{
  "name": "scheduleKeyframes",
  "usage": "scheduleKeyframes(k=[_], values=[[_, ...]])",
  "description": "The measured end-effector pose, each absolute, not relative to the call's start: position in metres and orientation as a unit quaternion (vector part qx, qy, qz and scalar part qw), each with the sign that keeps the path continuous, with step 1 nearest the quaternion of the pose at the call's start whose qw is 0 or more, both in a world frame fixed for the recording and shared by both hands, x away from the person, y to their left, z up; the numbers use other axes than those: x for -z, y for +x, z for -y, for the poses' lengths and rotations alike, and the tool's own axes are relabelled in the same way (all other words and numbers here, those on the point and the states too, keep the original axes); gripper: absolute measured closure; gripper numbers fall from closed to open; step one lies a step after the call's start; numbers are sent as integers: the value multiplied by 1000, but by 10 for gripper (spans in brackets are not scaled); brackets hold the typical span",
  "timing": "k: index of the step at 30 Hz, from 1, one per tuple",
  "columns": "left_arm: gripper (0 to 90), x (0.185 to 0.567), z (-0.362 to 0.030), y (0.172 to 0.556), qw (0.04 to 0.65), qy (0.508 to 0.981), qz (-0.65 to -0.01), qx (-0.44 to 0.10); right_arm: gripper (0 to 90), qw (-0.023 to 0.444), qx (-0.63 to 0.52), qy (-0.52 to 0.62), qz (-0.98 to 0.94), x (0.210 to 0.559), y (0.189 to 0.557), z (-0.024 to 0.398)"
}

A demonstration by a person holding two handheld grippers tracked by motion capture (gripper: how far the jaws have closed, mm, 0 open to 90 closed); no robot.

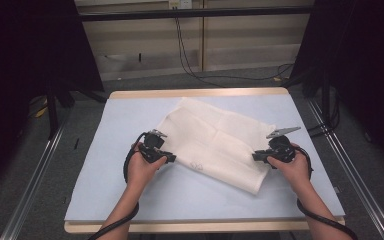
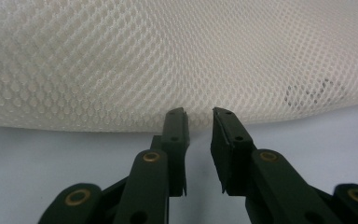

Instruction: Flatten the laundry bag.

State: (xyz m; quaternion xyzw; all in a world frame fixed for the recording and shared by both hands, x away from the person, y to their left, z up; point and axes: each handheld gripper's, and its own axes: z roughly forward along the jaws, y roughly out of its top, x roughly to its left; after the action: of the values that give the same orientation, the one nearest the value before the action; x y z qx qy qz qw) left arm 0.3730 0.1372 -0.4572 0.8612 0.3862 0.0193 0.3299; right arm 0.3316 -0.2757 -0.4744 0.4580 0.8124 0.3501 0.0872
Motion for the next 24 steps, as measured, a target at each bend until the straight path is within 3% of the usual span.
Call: scheduleKeyframes(k=[5, 12, 24], values=[[700, 454, -137, 371, 331, 865, -375, -24, 858, 68, -364, 451, -812, 469, 330, 269], [658, 453, -132, 371, 326, 872, -365, -19, 859, 109, -412, 401, -811, 446, 315, 254], [400, 450, -119, 368, 353, 864, -359, -11, 861, 105, -422, 321, -841, 433, 294, 217]])
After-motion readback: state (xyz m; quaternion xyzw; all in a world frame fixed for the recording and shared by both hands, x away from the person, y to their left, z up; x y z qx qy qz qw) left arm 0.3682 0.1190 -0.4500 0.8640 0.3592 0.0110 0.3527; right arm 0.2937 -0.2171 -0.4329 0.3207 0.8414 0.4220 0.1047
